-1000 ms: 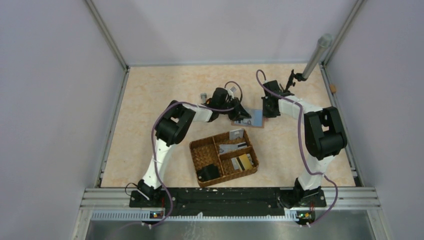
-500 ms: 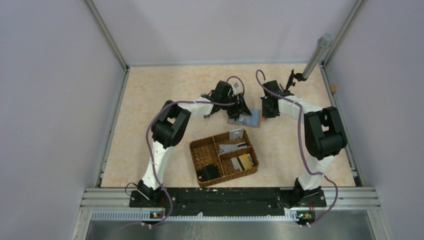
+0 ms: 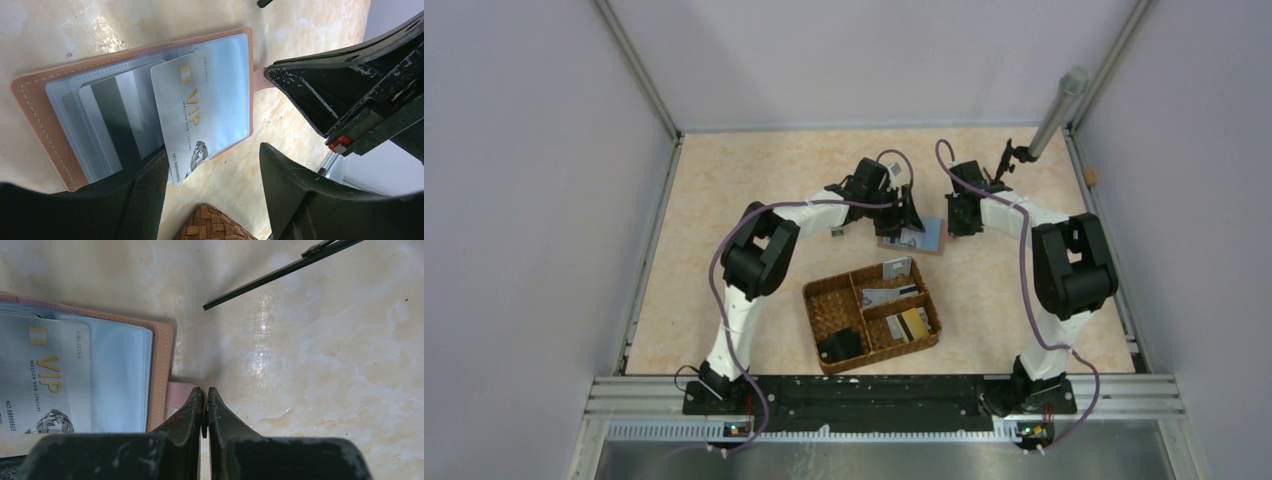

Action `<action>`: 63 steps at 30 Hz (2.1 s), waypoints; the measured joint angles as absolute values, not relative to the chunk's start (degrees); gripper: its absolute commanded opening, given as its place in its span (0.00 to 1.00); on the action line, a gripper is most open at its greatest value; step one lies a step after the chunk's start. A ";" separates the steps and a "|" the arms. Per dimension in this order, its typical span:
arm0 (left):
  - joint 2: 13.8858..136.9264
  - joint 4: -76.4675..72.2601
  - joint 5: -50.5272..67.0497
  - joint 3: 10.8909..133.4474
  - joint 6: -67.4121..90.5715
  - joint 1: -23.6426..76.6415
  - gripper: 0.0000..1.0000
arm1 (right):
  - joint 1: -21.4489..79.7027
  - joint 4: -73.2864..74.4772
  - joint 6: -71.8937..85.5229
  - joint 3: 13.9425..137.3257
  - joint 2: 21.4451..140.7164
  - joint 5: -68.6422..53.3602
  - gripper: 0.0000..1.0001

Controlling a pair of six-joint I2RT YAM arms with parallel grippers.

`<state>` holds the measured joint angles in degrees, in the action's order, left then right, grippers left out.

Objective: Put the credit cards into the card holder
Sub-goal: Insert the credit card into the card holder.

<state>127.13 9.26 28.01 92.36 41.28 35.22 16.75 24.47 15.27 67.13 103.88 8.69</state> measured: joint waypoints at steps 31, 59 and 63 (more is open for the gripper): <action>134.54 12.80 26.00 103.94 43.22 41.43 0.70 | 16.62 24.93 15.22 67.11 103.11 9.82 0.00; 134.19 22.26 17.30 109.84 38.74 43.46 0.63 | 16.19 25.08 15.22 66.35 102.15 9.15 0.00; 134.93 23.31 16.58 112.22 38.17 44.75 0.63 | 16.08 25.08 15.22 66.35 102.15 9.17 0.00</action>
